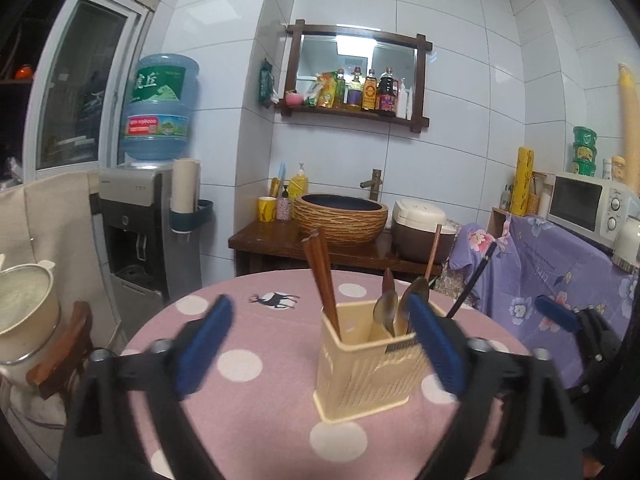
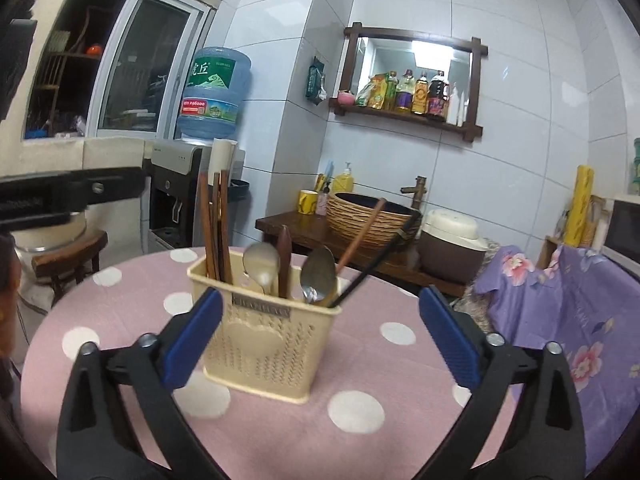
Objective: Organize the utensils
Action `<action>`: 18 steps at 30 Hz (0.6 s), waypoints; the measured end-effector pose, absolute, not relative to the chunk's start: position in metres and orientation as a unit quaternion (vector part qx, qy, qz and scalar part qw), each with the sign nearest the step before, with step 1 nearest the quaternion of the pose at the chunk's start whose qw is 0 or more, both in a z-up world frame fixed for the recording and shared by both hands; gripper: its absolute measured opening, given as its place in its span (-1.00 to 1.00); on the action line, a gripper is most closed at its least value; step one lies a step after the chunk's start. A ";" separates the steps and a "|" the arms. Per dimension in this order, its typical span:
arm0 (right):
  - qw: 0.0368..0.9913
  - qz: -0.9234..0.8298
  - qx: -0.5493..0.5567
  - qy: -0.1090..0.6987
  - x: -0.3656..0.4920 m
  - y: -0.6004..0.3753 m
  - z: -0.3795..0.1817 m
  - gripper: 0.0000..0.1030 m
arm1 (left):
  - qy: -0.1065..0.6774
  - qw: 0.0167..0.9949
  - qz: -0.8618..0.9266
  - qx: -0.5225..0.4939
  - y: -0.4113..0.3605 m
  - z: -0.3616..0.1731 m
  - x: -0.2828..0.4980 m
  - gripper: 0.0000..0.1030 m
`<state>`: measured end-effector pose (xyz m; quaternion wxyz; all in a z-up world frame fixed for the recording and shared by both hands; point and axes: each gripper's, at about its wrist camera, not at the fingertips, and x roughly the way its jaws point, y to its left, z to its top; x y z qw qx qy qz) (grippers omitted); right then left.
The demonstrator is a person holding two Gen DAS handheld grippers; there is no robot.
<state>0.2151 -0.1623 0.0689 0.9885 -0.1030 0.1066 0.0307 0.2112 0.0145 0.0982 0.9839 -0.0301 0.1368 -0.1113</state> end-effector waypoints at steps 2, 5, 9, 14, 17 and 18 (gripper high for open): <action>0.987 0.027 -0.105 0.114 0.197 -0.166 0.061 0.89 | 0.139 0.984 -0.110 -0.025 0.018 0.085 0.191 0.90; 0.986 0.031 -0.090 0.136 0.168 -0.167 0.042 0.89 | 0.151 0.982 -0.109 -0.037 0.024 0.061 0.165 0.90; 0.981 0.050 -0.074 0.172 0.135 -0.161 0.009 0.89 | 0.160 0.983 -0.087 -0.035 0.025 0.032 0.130 0.90; 0.974 0.073 -0.043 0.209 0.094 -0.157 -0.026 0.89 | 0.153 0.985 -0.073 -0.040 0.028 0.004 0.081 0.90; 0.976 0.079 -0.048 0.198 0.065 -0.149 -0.032 0.89 | 0.161 0.984 -0.077 -0.030 0.025 -0.003 0.063 0.90; 0.977 0.078 -0.048 0.194 0.058 -0.147 -0.033 0.89 | 0.162 0.983 -0.077 -0.026 0.024 -0.004 0.057 0.90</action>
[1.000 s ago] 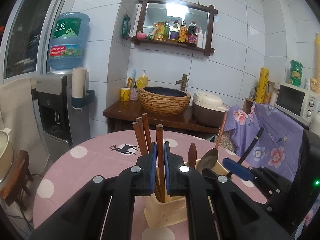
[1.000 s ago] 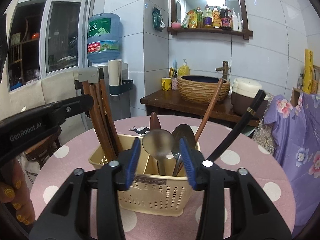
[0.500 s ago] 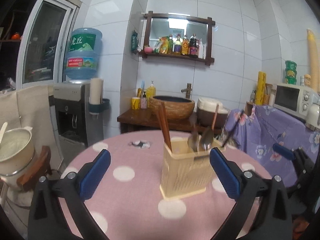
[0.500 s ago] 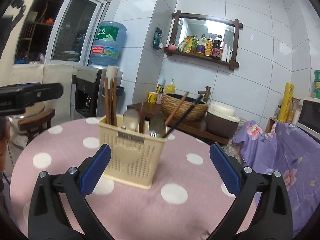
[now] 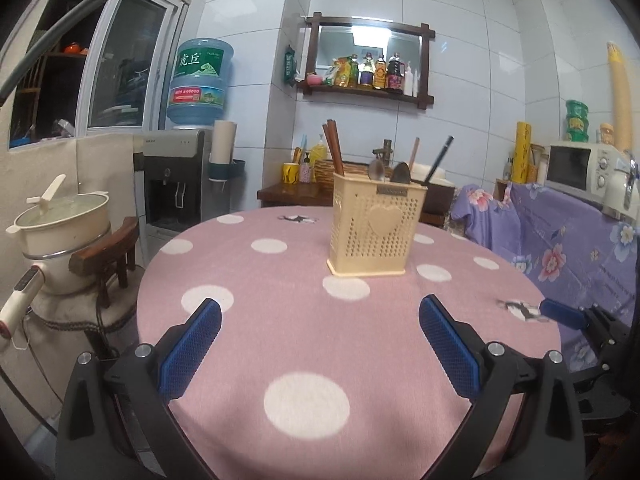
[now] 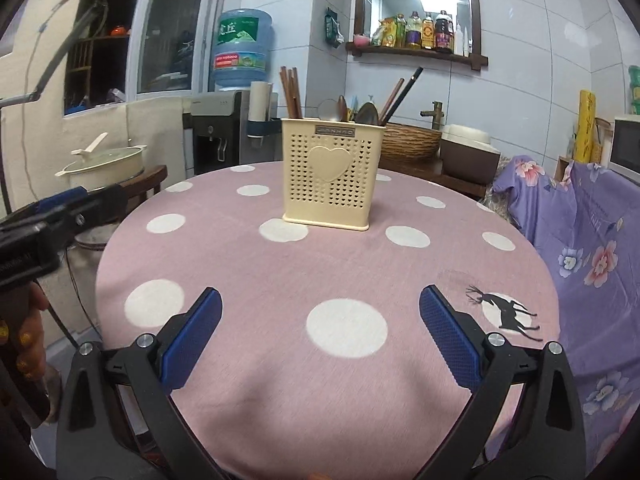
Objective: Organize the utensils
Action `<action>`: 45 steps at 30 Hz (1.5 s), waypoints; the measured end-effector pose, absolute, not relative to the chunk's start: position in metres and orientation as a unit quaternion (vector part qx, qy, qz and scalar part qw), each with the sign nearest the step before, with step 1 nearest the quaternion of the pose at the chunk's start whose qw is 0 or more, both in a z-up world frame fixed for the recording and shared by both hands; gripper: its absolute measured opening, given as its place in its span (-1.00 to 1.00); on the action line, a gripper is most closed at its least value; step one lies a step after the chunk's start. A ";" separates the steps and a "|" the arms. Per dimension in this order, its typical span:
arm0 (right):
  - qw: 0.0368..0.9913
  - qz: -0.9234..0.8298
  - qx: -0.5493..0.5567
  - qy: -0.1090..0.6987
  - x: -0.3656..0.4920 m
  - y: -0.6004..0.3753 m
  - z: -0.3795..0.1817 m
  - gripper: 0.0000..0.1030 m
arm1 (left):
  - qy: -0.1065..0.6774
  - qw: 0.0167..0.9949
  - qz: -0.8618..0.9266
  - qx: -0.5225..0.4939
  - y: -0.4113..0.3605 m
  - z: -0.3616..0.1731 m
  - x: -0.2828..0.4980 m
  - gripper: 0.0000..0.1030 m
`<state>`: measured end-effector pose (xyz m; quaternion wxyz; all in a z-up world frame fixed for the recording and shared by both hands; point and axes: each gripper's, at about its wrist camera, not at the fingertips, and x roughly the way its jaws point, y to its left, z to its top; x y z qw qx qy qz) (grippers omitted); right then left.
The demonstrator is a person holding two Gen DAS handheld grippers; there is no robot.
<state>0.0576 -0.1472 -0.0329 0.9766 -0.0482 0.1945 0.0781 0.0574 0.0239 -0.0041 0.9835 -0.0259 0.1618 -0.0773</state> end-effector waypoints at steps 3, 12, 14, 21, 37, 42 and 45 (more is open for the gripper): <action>0.980 0.072 -0.018 0.184 0.039 -0.152 -0.030 0.89 | 0.153 0.986 -0.071 -0.012 0.021 -0.005 0.040 0.90; 0.987 0.040 0.023 0.153 0.012 -0.173 -0.015 0.89 | 0.128 0.989 -0.073 -0.019 0.022 -0.002 0.019 0.90; 0.989 0.040 0.018 0.144 0.006 -0.172 -0.014 0.89 | 0.127 0.989 -0.071 -0.023 0.024 -0.001 0.018 0.90; 0.990 0.040 0.018 0.133 0.002 -0.175 -0.009 0.89 | 0.125 0.989 -0.070 -0.023 0.021 -0.002 0.015 0.90; 0.990 0.046 0.017 0.131 -0.001 -0.172 -0.010 0.89 | 0.123 0.990 -0.065 -0.034 0.024 0.000 0.013 0.90; 0.990 0.046 0.015 0.132 -0.001 -0.171 -0.010 0.89 | 0.120 0.990 -0.060 -0.035 0.025 0.001 0.013 0.90; 0.990 0.045 0.011 0.133 -0.001 -0.170 -0.011 0.89 | 0.120 0.990 -0.063 -0.039 0.025 0.001 0.013 0.90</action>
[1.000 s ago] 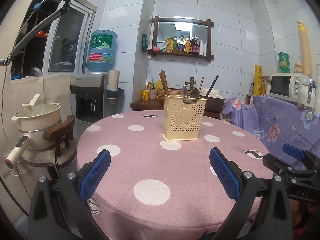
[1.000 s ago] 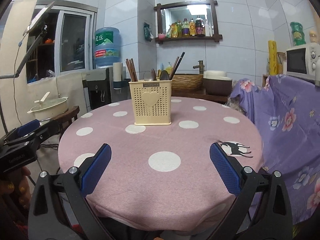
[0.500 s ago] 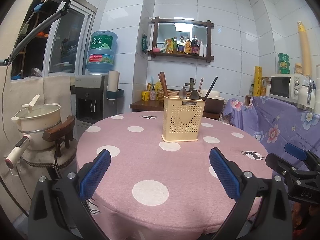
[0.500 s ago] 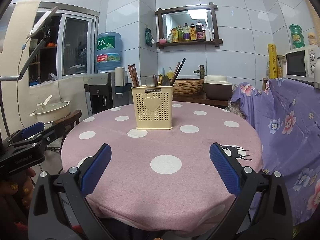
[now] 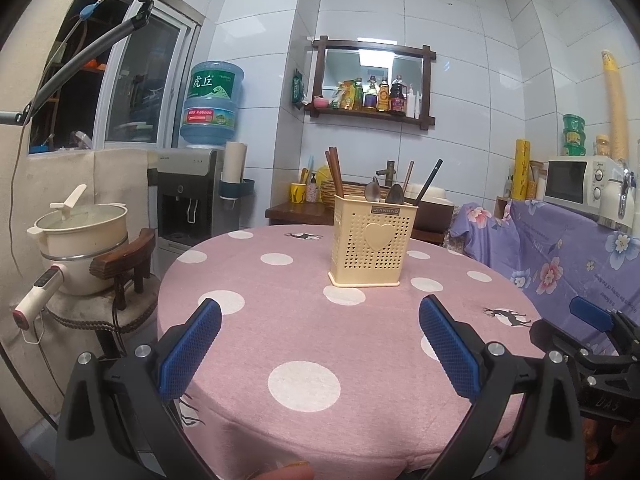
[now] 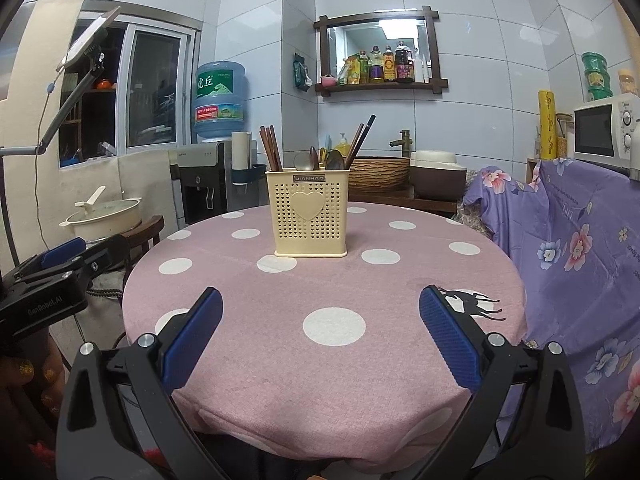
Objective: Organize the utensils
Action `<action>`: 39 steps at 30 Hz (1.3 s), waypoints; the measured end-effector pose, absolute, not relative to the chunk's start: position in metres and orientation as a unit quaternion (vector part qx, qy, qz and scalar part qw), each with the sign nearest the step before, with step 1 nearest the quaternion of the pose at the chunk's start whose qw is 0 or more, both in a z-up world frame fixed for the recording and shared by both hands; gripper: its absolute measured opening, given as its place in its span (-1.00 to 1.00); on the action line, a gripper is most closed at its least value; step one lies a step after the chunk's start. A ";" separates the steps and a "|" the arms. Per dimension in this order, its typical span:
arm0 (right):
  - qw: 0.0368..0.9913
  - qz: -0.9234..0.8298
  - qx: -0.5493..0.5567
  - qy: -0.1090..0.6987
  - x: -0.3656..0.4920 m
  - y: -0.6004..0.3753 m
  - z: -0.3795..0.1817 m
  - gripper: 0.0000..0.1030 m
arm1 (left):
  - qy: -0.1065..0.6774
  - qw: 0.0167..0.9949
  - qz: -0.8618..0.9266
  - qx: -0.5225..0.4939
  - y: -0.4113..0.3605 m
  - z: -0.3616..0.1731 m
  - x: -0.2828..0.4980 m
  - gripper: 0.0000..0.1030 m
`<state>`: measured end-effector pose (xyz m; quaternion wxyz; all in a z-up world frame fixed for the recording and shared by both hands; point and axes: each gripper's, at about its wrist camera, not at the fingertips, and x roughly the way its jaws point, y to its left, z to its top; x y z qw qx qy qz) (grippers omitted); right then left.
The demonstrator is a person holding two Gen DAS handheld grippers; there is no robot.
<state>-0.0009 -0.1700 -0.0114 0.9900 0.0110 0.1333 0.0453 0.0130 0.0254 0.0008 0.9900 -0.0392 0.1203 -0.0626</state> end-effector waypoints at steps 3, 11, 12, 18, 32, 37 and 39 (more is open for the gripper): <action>0.990 0.045 0.010 0.132 -0.001 -0.169 -0.012 0.89 | 0.126 0.989 -0.066 -0.040 0.026 0.001 0.015 0.90; 0.989 0.043 0.010 0.138 0.003 -0.169 -0.015 0.89 | 0.131 0.988 -0.069 -0.043 0.026 -0.001 0.016 0.90; 0.989 0.043 0.010 0.138 0.002 -0.169 -0.015 0.89 | 0.131 0.988 -0.069 -0.043 0.026 -0.001 0.016 0.90; 0.989 0.043 0.011 0.142 0.004 -0.170 -0.017 0.89 | 0.137 0.988 -0.062 -0.038 0.025 -0.002 0.017 0.90; 0.988 0.044 0.013 0.150 0.007 -0.170 -0.019 0.89 | 0.151 0.986 -0.060 -0.038 0.025 -0.005 0.021 0.90; 0.987 0.044 0.013 0.151 0.007 -0.169 -0.020 0.89 | 0.153 0.986 -0.059 -0.038 0.024 -0.005 0.021 0.90; 0.987 0.045 0.012 0.153 0.007 -0.169 -0.021 0.89 | 0.153 0.986 -0.059 -0.038 0.024 -0.006 0.021 0.90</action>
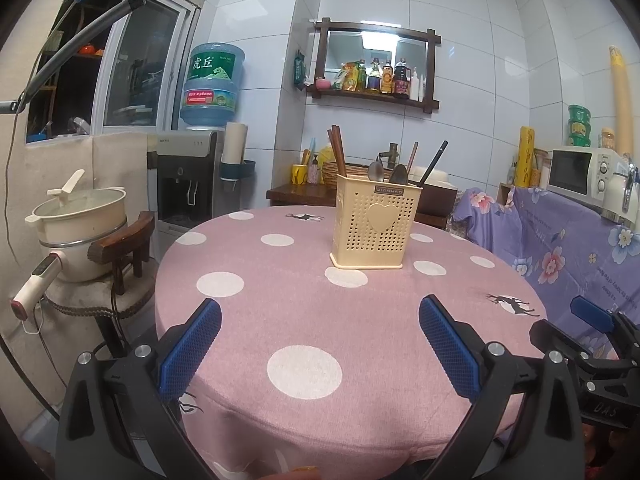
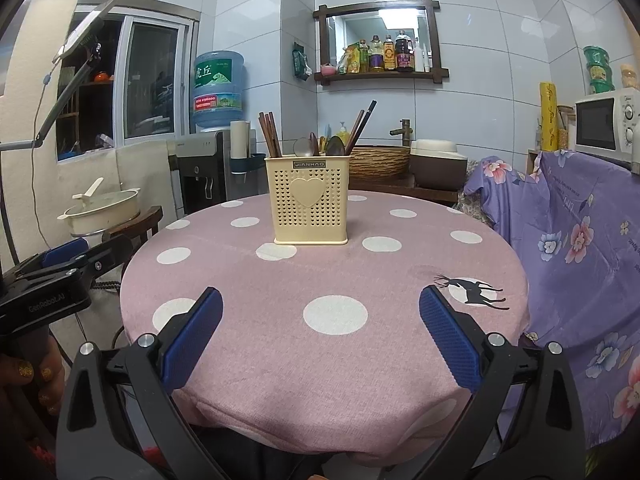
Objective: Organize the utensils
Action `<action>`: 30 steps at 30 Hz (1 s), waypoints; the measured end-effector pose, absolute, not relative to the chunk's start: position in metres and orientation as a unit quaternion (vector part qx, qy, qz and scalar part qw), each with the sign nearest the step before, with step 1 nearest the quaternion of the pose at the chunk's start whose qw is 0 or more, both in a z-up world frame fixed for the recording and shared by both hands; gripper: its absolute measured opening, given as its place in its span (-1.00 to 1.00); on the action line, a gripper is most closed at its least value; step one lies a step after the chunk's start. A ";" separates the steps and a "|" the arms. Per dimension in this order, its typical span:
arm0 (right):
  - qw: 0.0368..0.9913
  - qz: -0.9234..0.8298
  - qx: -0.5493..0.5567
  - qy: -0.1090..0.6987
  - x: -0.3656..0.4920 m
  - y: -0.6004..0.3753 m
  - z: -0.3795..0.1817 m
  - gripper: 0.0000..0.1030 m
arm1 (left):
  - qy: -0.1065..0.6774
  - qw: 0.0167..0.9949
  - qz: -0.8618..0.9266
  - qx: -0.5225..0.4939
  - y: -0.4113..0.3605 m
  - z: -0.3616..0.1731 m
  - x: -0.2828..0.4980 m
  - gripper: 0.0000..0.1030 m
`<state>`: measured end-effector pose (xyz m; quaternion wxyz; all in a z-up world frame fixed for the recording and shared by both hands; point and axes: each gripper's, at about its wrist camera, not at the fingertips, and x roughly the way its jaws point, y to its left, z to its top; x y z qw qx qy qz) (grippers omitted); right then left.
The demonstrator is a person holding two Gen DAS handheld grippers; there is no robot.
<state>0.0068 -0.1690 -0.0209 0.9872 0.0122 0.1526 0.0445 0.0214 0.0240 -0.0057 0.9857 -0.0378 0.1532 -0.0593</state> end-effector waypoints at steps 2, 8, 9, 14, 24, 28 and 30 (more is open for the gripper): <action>0.987 0.045 0.012 0.154 0.007 -0.169 -0.022 0.89 | 0.154 0.986 -0.060 -0.038 0.024 -0.007 0.022 0.90; 0.987 0.046 0.011 0.155 0.008 -0.169 -0.022 0.89 | 0.159 0.985 -0.060 -0.036 0.023 -0.012 0.022 0.90; 0.987 0.045 0.011 0.156 0.008 -0.169 -0.022 0.89 | 0.159 0.985 -0.060 -0.036 0.023 -0.011 0.022 0.90; 0.986 0.046 0.011 0.157 0.008 -0.168 -0.023 0.89 | 0.162 0.984 -0.060 -0.035 0.023 -0.013 0.022 0.90; 0.986 0.047 0.011 0.160 0.009 -0.168 -0.026 0.89 | 0.166 0.984 -0.061 -0.034 0.024 -0.014 0.024 0.90; 0.986 0.047 0.010 0.160 0.009 -0.168 -0.027 0.89 | 0.169 0.983 -0.062 -0.033 0.024 -0.016 0.024 0.90; 0.986 0.047 0.010 0.161 0.009 -0.168 -0.027 0.89 | 0.170 0.983 -0.061 -0.033 0.025 -0.016 0.024 0.90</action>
